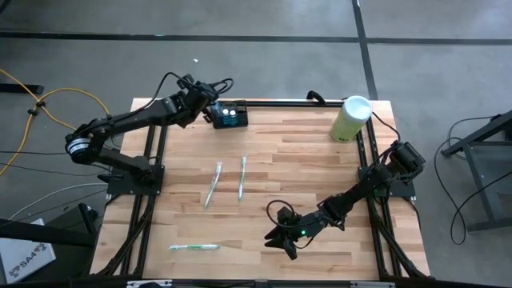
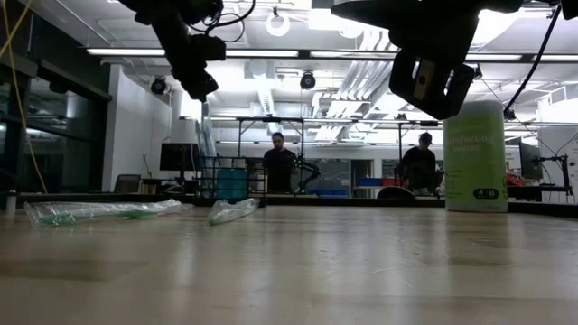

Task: Pick & Place toothbrushing station
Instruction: Put the blue toothbrush into the wire organizer

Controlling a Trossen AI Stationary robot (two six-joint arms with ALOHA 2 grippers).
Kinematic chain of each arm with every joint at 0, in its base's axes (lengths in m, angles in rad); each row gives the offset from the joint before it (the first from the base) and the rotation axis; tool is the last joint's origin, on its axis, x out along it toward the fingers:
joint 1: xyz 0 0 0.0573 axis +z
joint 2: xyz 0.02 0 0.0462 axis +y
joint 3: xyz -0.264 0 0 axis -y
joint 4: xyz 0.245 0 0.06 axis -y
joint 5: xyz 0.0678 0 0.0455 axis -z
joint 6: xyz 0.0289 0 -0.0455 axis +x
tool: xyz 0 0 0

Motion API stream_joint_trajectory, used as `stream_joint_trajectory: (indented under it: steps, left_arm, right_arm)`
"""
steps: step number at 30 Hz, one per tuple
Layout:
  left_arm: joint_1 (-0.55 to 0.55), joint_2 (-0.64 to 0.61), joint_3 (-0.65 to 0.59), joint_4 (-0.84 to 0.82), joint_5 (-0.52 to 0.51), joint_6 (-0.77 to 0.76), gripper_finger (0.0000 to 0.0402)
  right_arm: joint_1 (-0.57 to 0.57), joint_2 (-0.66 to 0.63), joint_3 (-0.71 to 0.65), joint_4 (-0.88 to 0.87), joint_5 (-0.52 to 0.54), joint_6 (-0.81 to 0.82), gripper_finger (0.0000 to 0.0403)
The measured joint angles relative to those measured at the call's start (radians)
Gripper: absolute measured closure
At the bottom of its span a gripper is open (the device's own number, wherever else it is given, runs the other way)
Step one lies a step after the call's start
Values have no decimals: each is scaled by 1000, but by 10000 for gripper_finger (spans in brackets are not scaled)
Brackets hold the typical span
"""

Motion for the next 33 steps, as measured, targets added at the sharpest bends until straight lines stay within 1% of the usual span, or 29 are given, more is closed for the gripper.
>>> stream_joint_trajectory:
  steps: [2,6,10,15,22,33]
  left_arm:
    - [7,0,0,-11,6,-7,401]
    - [20,0,0,-47,57,-47,401]
    - [23,6,0,-62,62,-60,401]
    - [21,48,0,-61,113,-60,401]
    - [22,97,3,-54,60,-59,401]
    - [9,94,3,-54,66,-68,399]
  right_arm:
    - [1,0,0,0,0,0,266]
    - [7,0,0,0,2,0,266]
    - [14,0,0,0,3,12,266]
    - [14,0,0,0,3,16,266]
    - [15,0,0,0,3,18,266]
    - [15,0,0,0,3,16,266]
